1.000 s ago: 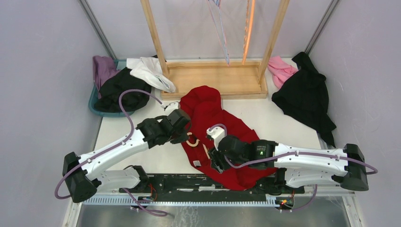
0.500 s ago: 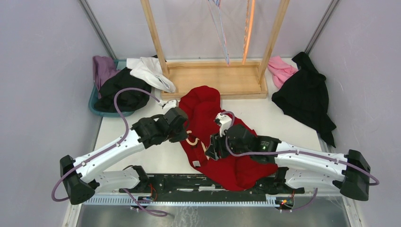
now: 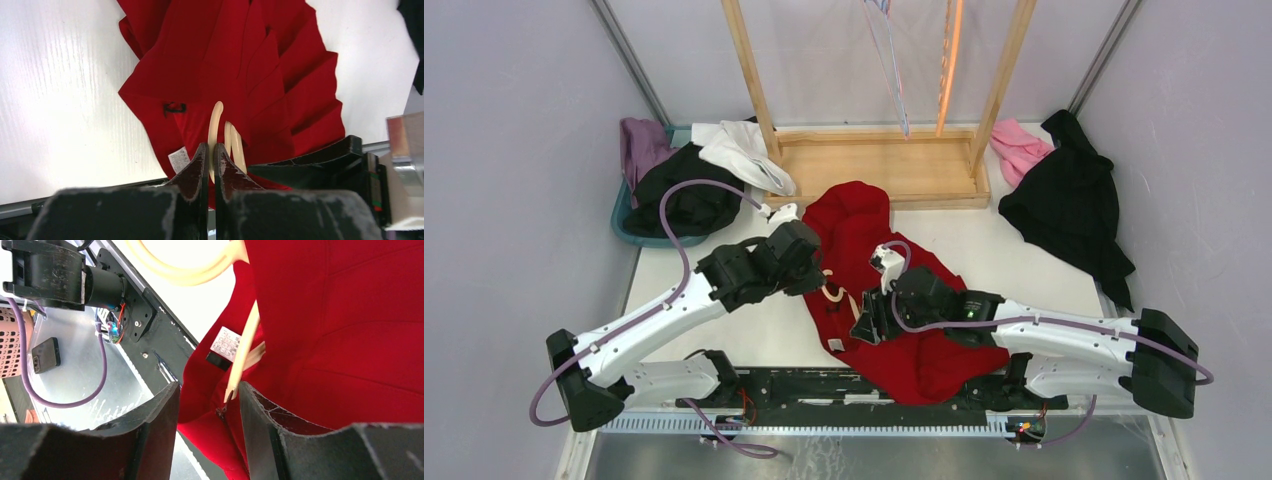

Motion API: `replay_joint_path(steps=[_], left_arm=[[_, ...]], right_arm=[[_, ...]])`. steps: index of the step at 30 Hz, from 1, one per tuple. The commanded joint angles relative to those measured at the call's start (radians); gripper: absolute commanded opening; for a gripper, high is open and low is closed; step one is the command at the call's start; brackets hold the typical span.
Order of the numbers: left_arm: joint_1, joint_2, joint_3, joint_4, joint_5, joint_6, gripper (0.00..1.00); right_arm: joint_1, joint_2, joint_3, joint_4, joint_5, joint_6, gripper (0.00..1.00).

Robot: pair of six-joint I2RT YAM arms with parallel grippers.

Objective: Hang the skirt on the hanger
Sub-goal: Pick up the hanger at the center of the board.

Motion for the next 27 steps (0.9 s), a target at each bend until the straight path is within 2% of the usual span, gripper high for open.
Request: replay_joint_path(steps=[1, 10, 18, 27], left_arm=[[-0.008, -0.009, 0.069, 0.004, -0.049, 0.040, 0.03], [-0.016, 0.003, 0.098, 0.005, -0.047, 0.039, 0.03], [-0.021, 0.000, 0.126, 0.005, -0.047, 0.039, 0.03], [-0.022, 0.031, 0.198, 0.009, -0.061, 0.067, 0.03]], right_arm=[[-0.003, -0.029, -0.012, 0.023, 0.019, 0.009, 0.52], [-0.003, 0.013, -0.029, 0.078, 0.025, 0.017, 0.51], [-0.004, 0.069, -0.008, 0.124, 0.012, 0.022, 0.46], [-0.011, 0.046, -0.012, 0.157, -0.061, 0.039, 0.02]])
